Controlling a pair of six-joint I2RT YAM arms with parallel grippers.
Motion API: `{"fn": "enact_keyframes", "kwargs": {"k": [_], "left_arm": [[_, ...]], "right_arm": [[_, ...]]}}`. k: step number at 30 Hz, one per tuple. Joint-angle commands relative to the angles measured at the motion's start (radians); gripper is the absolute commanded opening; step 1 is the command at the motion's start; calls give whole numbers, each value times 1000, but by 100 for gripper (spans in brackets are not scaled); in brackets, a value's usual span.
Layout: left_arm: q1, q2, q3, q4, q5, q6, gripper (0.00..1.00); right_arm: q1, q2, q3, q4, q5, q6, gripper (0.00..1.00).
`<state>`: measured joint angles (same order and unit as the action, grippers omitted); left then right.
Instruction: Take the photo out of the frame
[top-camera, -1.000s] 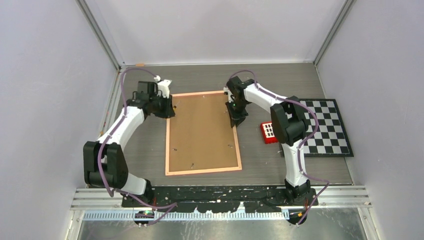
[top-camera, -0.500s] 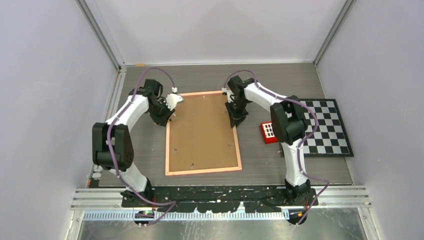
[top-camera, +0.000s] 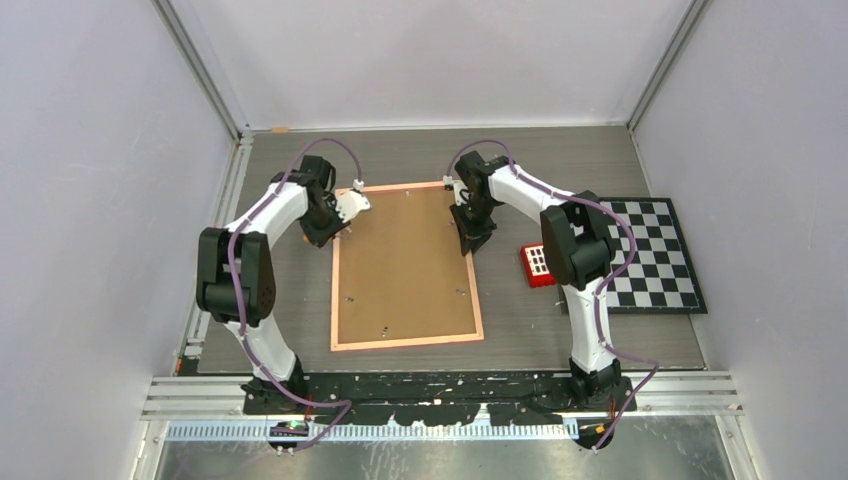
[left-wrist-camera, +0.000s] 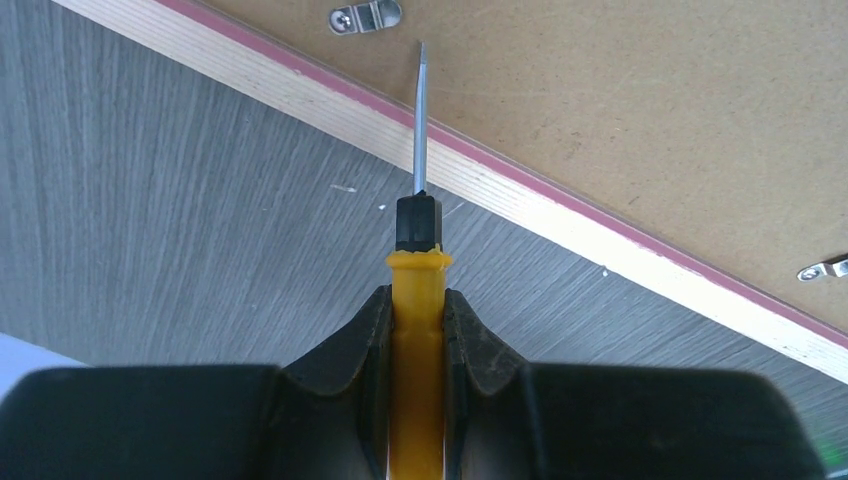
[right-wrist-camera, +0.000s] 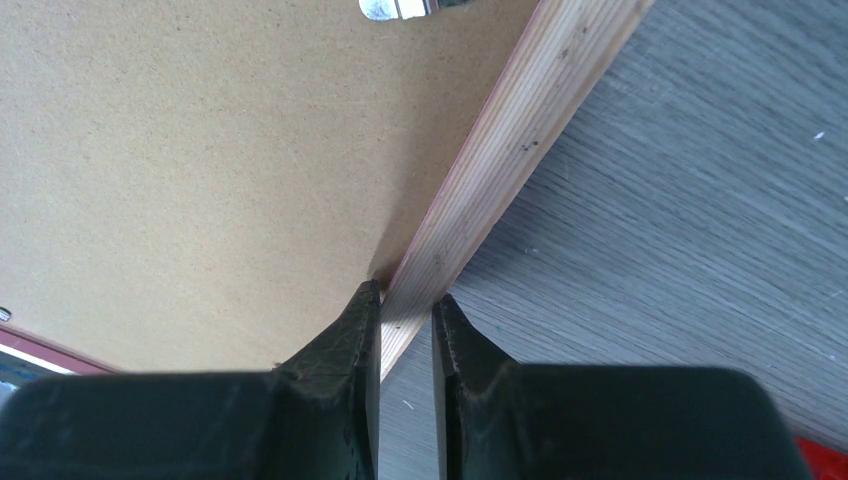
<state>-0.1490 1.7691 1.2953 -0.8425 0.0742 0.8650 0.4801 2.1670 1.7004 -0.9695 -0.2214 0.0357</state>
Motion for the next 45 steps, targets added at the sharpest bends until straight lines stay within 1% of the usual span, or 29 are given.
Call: {"fn": "enact_keyframes", "kwargs": {"k": [1,10,12,22,27,31,33,36,38,40,43,45], "left_arm": [[-15,34,51,39,-59,2,0],[-35,89,97,54,-67,-37,0],[-37,95,101,62,-101,-44,0],[-50,127,139,59,-79,-110,0],[-50,108,161,31,12,-118,0],[-47,55,191,-29,171,-179,0],[-43,28,205,-45,236,-236,0],[-37,-5,228,-77,344,-299,0],[-39,-20,250,-98,405,-327,0],[-42,-26,274,-129,455,-337,0],[-50,-15,325,-194,526,-342,0],[-55,9,373,-272,612,-341,0]], "right_arm": [[8,14,5,-68,-6,-94,0],[9,13,0,-74,-1,-112,1],[9,12,-2,-72,-1,-116,1],[9,1,-21,-70,-1,-135,1],[6,8,-3,-73,-3,-122,1],[-22,42,58,-74,-46,-70,2],[-42,59,94,-74,-87,-39,10],[-77,59,122,-65,-152,-9,29],[-106,19,105,-37,-204,-4,43],[-130,-31,84,-11,-270,-27,54],[-150,-132,42,35,-357,-114,62],[-151,-221,-19,119,-403,-183,63]]}}
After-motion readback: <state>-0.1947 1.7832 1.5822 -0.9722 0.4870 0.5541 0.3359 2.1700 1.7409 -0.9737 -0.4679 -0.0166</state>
